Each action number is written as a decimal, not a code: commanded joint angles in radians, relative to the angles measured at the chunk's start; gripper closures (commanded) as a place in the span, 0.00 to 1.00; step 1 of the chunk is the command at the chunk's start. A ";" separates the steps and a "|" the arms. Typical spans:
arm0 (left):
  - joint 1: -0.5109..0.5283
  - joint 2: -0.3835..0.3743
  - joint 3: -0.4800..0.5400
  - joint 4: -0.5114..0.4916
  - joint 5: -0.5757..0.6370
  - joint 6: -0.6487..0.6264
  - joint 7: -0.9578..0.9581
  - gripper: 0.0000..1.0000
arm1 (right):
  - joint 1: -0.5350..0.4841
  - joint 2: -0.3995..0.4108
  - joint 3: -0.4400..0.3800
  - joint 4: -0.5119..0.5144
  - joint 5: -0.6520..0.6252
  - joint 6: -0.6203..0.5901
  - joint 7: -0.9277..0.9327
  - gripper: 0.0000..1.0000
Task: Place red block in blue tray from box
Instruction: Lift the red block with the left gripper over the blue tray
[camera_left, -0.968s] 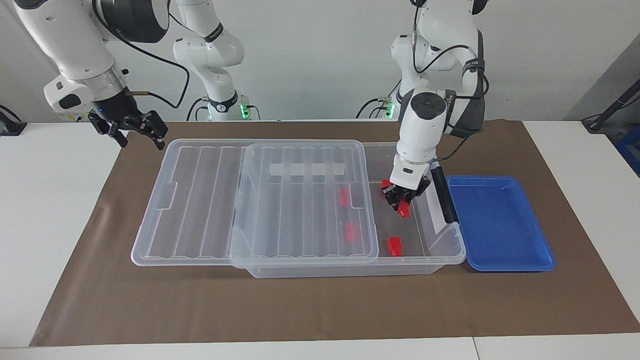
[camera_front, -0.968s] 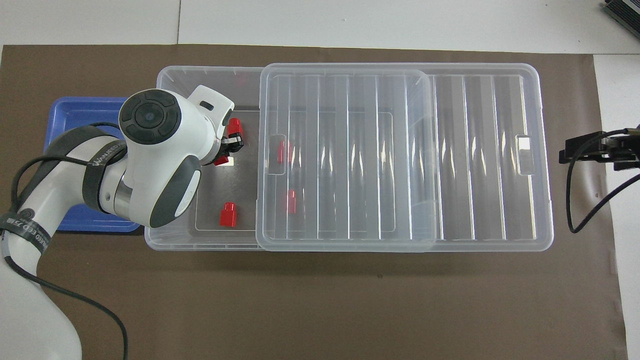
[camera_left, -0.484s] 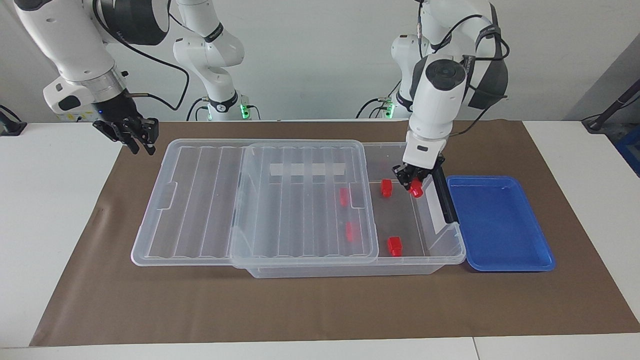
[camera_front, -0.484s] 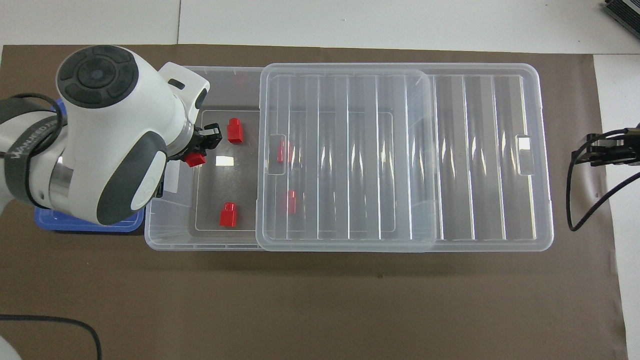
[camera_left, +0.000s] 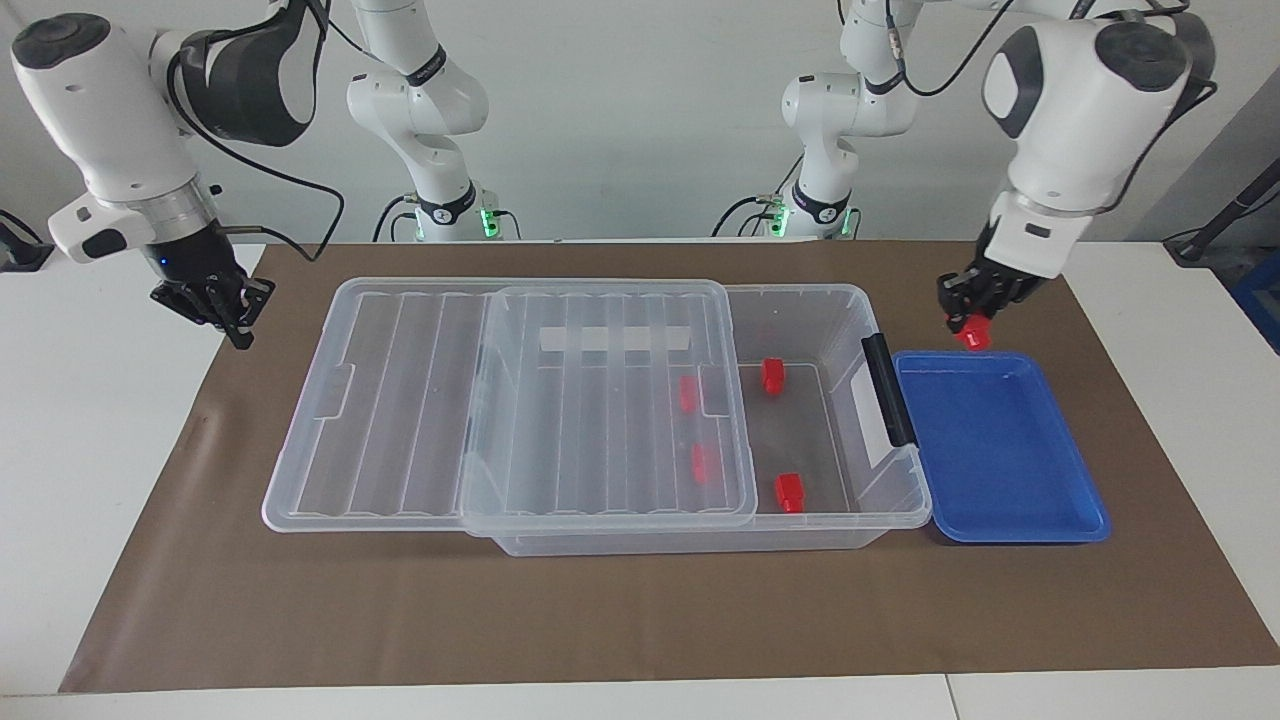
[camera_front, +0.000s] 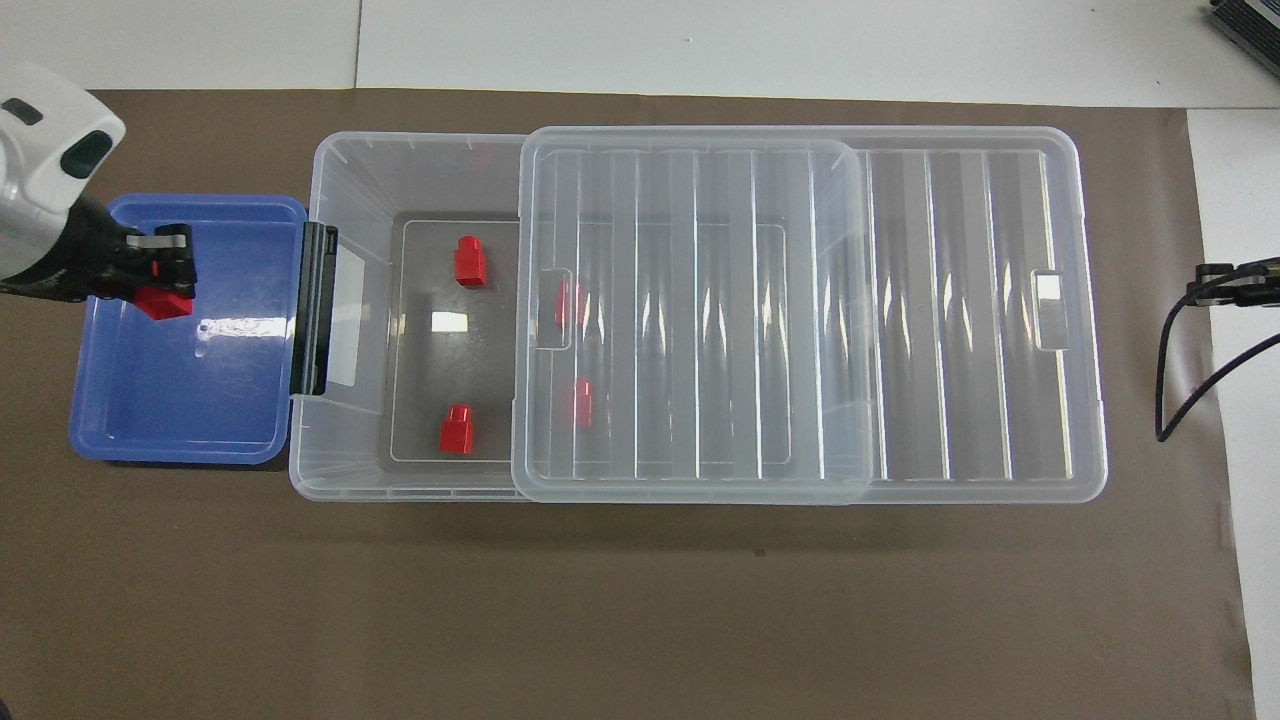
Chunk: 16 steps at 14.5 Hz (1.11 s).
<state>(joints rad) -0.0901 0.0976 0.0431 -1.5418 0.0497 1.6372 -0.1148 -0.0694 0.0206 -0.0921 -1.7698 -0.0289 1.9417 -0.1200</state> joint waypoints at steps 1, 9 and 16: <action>0.107 -0.033 -0.012 -0.079 -0.021 0.067 0.197 1.00 | -0.009 0.060 0.009 -0.020 -0.019 0.097 -0.018 1.00; 0.171 -0.033 -0.009 -0.435 -0.022 0.530 0.325 1.00 | 0.022 0.097 0.021 -0.106 0.023 0.206 -0.114 1.00; 0.205 0.099 -0.012 -0.610 -0.024 0.832 0.249 1.00 | 0.091 0.114 0.025 -0.103 0.073 0.235 -0.168 1.00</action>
<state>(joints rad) 0.1063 0.1601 0.0429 -2.1448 0.0403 2.4111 0.1757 0.0079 0.1347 -0.0811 -1.8605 0.0205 2.1497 -0.2712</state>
